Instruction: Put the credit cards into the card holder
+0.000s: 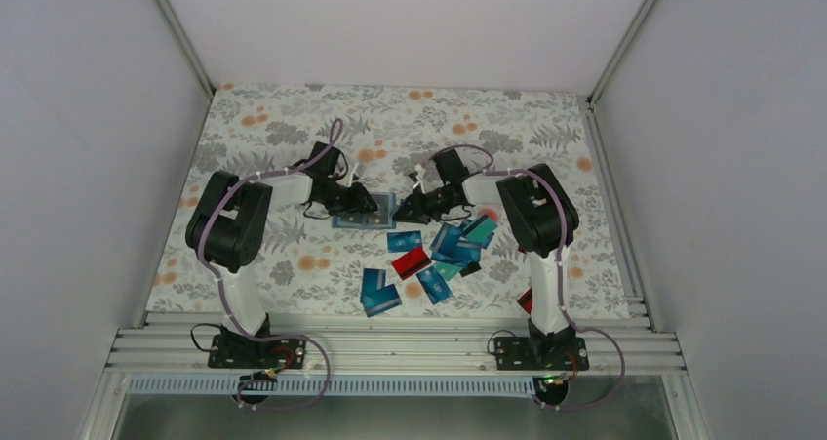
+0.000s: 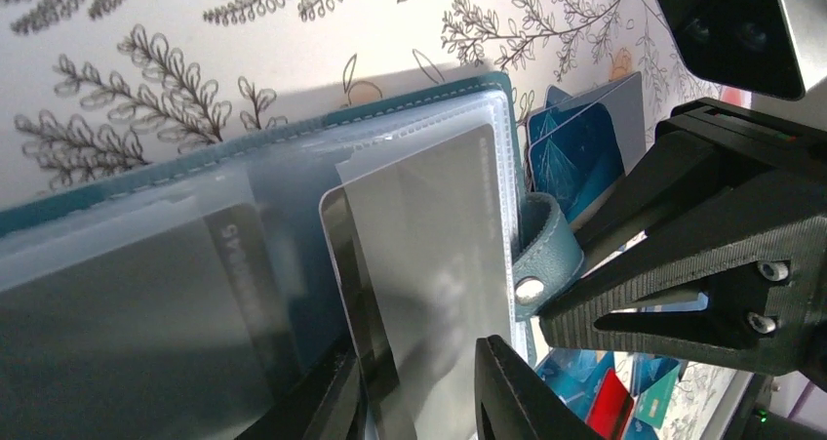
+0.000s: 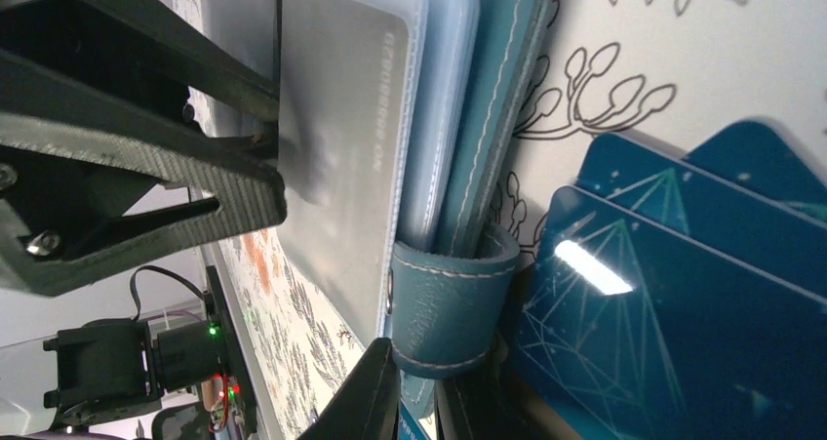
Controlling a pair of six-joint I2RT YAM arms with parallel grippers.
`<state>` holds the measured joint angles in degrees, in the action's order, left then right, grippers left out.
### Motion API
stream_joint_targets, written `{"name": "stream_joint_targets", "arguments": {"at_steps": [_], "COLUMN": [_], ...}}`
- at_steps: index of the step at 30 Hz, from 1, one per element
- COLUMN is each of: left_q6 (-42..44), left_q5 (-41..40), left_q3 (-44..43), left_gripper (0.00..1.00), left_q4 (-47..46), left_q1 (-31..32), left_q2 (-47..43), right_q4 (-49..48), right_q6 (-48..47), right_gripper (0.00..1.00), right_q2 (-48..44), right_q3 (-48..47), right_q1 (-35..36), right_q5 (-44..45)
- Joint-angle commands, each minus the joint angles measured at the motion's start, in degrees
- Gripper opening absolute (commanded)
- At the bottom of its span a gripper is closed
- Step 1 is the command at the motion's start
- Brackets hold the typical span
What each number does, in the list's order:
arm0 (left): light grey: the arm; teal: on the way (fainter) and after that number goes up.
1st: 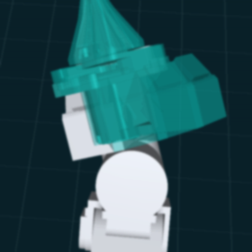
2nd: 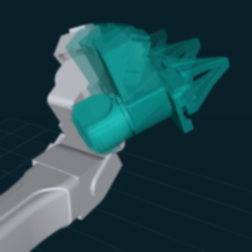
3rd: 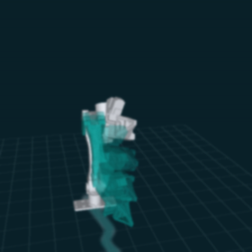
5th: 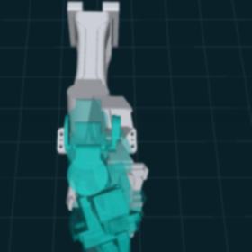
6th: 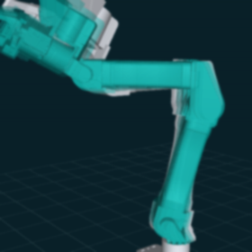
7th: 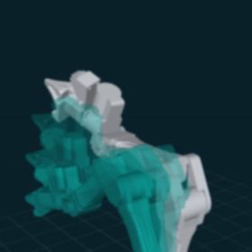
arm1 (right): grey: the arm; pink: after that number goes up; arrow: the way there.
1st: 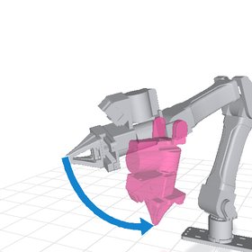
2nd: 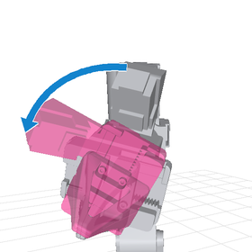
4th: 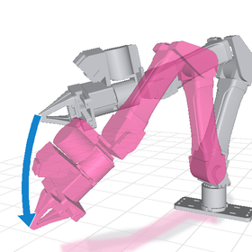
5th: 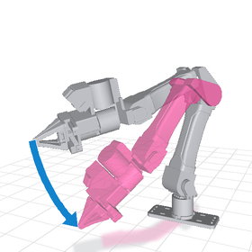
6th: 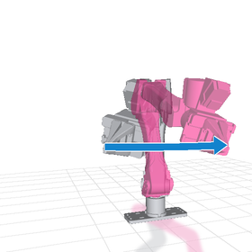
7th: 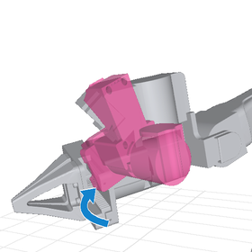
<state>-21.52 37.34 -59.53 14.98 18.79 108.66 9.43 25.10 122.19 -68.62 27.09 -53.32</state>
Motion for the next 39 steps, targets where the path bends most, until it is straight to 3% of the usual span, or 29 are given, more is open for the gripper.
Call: {"name": "stream_joint_targets", "arguments": {"at_steps": [1, 5, 11, 16, 18, 22, 27, 39], "left_q6": [0.91, 1.12, 1.6, 2.31, 2.36, 2.23, 1.77, 2.17], "left_q5": [-1.34, -2.59, -5.72, -10.15, -11.88, -13.83, -13.47, -14.01], "left_q3": [-0.19, -0.1, -0.19, -0.62, -0.15, 1.08, 1.78, 3.08], "left_gripper": [0.31, 0.38, 0.57, 0.61, 0.52, 0.25, 0.06, 0.02], "left_q4": [4.9, 6.74, 10.43, 13.17, 12.58, 10.51, 7.25, 4.36], "left_q1": [1.07, 1.11, 1.16, 1.12, 1.24, 1.31, 1.59, 1.78], "left_q2": [-2.27, -4.07, -8.29, -11.88, -12.55, -12.33, -10.9, -6.04], "right_q4": [2.17, 4.18, 7.5, 8.38, 7.61, 6.13, 4.52, 4.1], "right_q6": [-1.84, -2.9, -4.12, -3.75, -2.85, -0.19, 2.68, 4.52], "right_gripper": [0.1, 0.13, 0.2, 0.26, 0.27, 0.28, 0.29, 0.31], "right_q2": [-0.99, -2.66, -6.27, -9.55, -9.82, -8.03, -4.93, -0.89], "right_q3": [-0.81, -0.94, -0.5, 0.01, -0.23, -1.83, -3.51, -5.46], "right_q1": [0.41, 0.39, 0.39, 0.57, 0.99, 2.38, 3.56, 4.27], "right_q5": [4.15, 4.69, 5.6, 5.13, 4.34, 3.74, 4.5, 5.06]}}
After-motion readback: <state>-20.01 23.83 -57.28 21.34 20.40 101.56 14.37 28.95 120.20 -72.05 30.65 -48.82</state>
